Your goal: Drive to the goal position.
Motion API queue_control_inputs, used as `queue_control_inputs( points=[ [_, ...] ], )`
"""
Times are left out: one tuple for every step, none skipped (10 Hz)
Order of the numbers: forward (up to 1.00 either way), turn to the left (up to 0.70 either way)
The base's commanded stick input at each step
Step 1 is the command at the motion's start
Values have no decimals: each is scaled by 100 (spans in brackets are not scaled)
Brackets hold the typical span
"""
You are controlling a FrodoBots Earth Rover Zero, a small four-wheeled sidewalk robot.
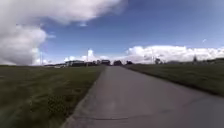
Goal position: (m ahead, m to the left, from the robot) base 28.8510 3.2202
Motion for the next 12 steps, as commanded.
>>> queue_control_inputs(
  points=[
    [70,0],
    [70,0],
    [70,0],
    [70,0],
    [70,0],
    [70,0],
    [70,0],
    [70,0],
    [70,0],
    [70,0],
    [70,0],
    [70,0]
  ],
)
